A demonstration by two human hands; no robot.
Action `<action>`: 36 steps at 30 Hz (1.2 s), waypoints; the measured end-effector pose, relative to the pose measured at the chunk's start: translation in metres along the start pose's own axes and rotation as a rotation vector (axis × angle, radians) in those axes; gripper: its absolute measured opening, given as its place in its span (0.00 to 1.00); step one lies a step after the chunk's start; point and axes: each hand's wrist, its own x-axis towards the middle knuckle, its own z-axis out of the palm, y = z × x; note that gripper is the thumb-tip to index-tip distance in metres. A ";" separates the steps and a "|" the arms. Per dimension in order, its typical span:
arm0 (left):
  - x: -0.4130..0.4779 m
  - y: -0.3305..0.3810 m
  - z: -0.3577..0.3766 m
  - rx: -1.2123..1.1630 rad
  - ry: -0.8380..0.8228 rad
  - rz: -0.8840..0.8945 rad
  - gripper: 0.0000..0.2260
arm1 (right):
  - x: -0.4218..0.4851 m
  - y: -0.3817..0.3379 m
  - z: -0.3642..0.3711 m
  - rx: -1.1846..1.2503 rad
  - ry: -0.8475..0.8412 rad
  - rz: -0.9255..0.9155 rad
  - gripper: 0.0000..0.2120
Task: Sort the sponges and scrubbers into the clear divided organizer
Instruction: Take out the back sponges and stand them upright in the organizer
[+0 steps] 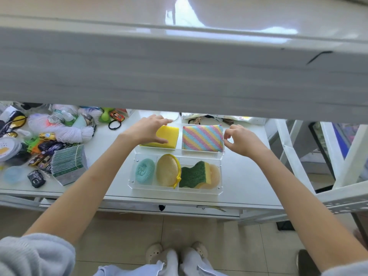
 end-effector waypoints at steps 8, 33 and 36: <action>-0.013 -0.012 0.008 0.037 -0.005 -0.032 0.37 | 0.005 -0.015 -0.004 -0.029 0.027 -0.016 0.10; -0.024 -0.025 0.008 -0.015 0.077 0.005 0.28 | 0.033 -0.076 0.018 -0.137 -0.162 -0.081 0.25; -0.023 -0.024 0.007 -0.007 0.066 0.002 0.28 | 0.034 -0.074 0.015 -0.140 -0.179 -0.091 0.25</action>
